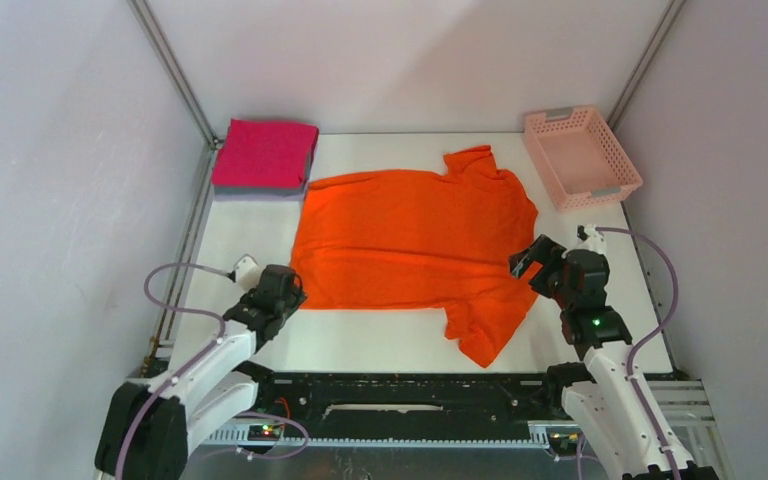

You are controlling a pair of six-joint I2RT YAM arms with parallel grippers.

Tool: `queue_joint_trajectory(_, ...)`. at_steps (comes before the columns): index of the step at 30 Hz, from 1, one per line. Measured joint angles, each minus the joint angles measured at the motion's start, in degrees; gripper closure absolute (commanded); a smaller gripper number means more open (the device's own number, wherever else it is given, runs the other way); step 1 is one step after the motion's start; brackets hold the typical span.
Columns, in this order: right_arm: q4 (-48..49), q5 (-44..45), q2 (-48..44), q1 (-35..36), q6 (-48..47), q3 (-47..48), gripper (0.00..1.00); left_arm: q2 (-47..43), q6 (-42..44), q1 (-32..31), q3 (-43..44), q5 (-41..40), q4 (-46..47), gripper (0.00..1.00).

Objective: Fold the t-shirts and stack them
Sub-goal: Flatten out the T-shirt at the center of the board.

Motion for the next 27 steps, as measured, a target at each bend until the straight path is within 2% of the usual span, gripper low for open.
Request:
queue_joint_trajectory(3,0.0,0.0,-0.6,0.0,0.0,0.0,0.02,5.2,-0.6,0.4,1.5,-0.3,2.6,0.69)
queue_joint_trajectory(6,0.0,0.5,-1.0,0.0,0.0,0.0,0.03,9.7,-0.6,0.5,3.5,0.2,3.8,0.98)
queue_joint_trajectory(13,-1.7,1.6,-1.1,0.7,0.0,0.0,0.11,11.1,0.3,0.5,3.6,0.7,5.8,1.0)
queue_joint_trajectory(17,-6.6,4.0,-0.2,5.5,0.7,0.9,0.21,10.9,1.3,0.5,3.6,1.0,5.9,1.0)
queue_joint_trajectory(25,-22.6,8.5,9.3,30.3,9.9,2.7,0.32,7.5,2.5,0.5,3.5,1.7,7.6,1.0)
queue_joint_trajectory(27,-25.1,8.5,13.3,34.6,12.3,2.7,0.35,7.1,2.5,0.5,3.3,1.8,7.9,1.0)
